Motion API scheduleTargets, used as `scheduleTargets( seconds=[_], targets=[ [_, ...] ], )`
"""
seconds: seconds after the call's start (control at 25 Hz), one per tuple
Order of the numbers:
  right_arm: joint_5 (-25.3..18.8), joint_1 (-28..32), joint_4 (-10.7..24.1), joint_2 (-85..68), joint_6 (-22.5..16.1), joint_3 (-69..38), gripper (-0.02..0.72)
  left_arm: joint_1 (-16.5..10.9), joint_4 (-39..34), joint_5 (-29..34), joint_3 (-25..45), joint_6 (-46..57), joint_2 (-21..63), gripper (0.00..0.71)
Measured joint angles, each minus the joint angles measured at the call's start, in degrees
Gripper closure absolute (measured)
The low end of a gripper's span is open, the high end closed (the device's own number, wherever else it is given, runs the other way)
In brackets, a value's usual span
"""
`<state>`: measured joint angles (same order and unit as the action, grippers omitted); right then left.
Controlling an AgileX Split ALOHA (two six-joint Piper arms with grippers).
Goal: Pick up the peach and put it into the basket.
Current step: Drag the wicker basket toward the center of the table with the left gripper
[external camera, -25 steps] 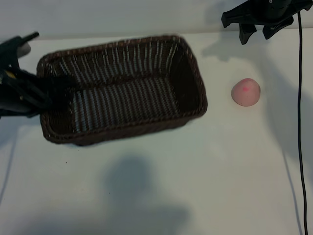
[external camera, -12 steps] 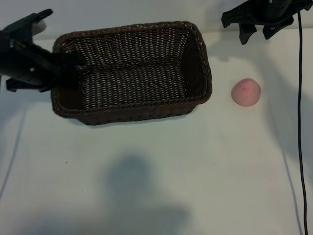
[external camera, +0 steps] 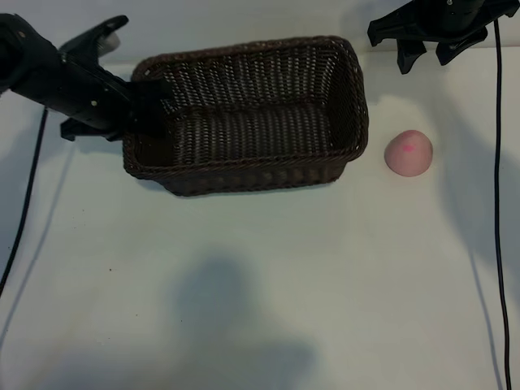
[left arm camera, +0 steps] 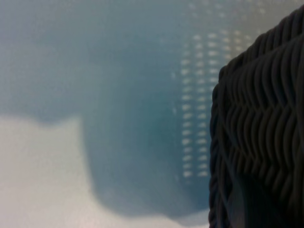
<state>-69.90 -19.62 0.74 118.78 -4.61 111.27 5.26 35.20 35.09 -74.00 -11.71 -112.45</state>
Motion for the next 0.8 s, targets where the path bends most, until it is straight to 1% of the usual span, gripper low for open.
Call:
scheduleTargets(
  seconds=[0.24, 0.6, 0.64, 0.72, 0.8],
  targets=[
    [0.0, 0.0, 0.0, 0.0, 0.0, 0.0, 0.198, 0.0, -0.23, 0.08, -0.02, -0.41, -3.32, 0.61],
    [0.0, 0.0, 0.06, 0.0, 0.0, 0.0, 0.198, 0.0, -0.11, 0.06, -0.06, -1.57, -3.39, 0.602],
    [0.0, 0.0, 0.06, 0.0, 0.0, 0.0, 0.198, 0.0, 0.02, 0.12, -0.06, -1.57, -3.39, 0.589],
    [-0.02, 0.0, 0.06, 0.0, 0.06, 0.0, 0.198, 0.0, 0.5, 0.33, -0.06, -1.64, -3.39, 0.531],
    [-0.02, 0.0, 0.06, 0.0, 0.06, 0.0, 0.198, 0.0, 1.26, 0.91, -0.27, -1.64, -3.39, 0.432]
  ],
)
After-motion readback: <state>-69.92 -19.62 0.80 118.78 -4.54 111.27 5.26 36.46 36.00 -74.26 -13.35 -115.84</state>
